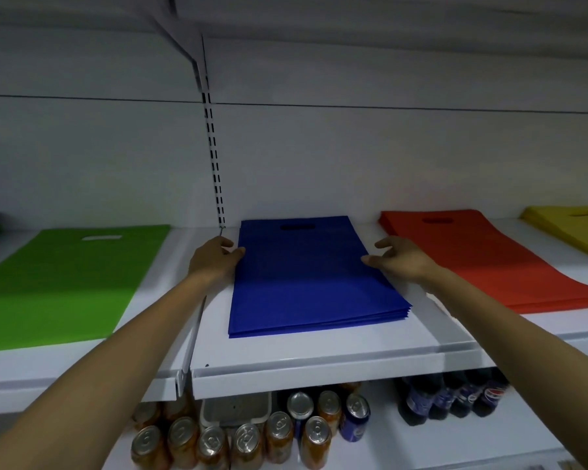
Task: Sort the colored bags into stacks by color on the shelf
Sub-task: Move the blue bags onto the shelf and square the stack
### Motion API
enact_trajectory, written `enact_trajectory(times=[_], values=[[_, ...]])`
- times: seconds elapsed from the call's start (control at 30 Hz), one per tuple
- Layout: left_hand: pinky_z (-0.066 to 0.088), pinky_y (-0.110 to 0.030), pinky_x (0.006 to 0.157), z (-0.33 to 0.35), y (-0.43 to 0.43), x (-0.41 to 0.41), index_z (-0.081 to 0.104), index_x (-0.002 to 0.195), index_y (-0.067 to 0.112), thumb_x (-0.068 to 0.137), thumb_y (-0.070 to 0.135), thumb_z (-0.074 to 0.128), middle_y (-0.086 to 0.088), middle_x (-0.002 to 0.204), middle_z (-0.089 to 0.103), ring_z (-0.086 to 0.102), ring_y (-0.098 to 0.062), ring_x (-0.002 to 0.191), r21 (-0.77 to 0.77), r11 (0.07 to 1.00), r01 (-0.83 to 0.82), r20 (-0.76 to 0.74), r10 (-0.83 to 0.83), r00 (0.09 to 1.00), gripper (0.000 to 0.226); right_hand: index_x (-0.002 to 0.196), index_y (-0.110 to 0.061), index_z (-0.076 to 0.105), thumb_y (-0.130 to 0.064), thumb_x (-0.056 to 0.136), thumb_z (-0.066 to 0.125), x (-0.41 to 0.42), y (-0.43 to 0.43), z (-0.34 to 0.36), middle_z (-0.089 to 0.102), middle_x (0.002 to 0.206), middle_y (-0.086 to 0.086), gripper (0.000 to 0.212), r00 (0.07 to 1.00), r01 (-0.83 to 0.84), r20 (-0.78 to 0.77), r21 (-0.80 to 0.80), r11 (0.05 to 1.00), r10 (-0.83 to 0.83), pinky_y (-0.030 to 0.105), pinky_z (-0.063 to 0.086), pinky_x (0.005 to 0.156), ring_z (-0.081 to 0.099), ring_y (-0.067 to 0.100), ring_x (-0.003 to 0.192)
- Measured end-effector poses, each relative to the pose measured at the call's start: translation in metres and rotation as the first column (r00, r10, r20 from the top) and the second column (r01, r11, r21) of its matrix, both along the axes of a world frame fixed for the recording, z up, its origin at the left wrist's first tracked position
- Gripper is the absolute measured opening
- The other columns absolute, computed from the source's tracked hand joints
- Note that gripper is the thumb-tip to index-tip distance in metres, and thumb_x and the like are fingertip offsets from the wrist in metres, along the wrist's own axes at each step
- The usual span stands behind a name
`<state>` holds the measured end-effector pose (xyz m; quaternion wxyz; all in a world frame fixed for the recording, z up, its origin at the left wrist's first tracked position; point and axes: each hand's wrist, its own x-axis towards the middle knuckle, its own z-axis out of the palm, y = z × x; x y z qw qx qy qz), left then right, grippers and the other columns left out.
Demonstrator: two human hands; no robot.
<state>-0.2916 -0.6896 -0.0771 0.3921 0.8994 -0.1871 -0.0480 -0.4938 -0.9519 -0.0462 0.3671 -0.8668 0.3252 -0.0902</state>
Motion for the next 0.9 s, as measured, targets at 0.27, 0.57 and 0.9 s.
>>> enact_trajectory(times=[0.27, 0.57, 0.9], values=[[0.041, -0.028, 0.088, 0.015, 0.006, -0.017, 0.042, 0.139, 0.014, 0.094, 0.041, 0.056, -0.007, 0.131, 0.056, 0.054, -0.025, 0.116, 0.190, 0.980, 0.057, 0.065, -0.070, 0.995, 0.054, 0.137, -0.014, 0.044, -0.051, 0.084, 0.066, -0.001, 0.010, 0.004, 0.056, 0.128, 0.010, 0.068, 0.985, -0.115, -0.156, -0.250, 0.962, 0.077, 0.033, 0.048, 0.090, 0.056, 0.026, 0.112], [0.041, -0.038, 0.101, 0.074, 0.020, -0.037, 0.028, 0.147, 0.018, 0.095, 0.042, 0.051, -0.009, 0.143, 0.043, 0.040, -0.029, 0.129, 0.543, 0.836, -0.076, 0.346, -0.140, 0.928, 0.062, 0.142, -0.019, 0.037, -0.044, 0.085, 0.068, 0.025, 0.027, 0.061, 0.046, 0.141, 0.007, 0.070, 0.940, -0.331, -0.191, -0.305, 0.893, 0.283, 0.029, 0.043, 0.094, 0.049, 0.024, 0.121], [0.042, -0.043, 0.095, 0.112, 0.132, -0.067, 0.035, 0.143, 0.016, 0.086, 0.031, 0.058, -0.011, 0.137, 0.048, 0.046, -0.031, 0.125, 0.608, 0.718, -0.339, 0.449, 0.042, 0.893, 0.063, 0.149, -0.023, 0.025, -0.040, 0.088, 0.064, 0.094, 0.162, 0.093, 0.039, 0.146, 0.005, 0.074, 0.766, -0.639, -0.285, -0.429, 0.638, 0.576, 0.032, 0.043, 0.097, 0.046, 0.024, 0.125]])
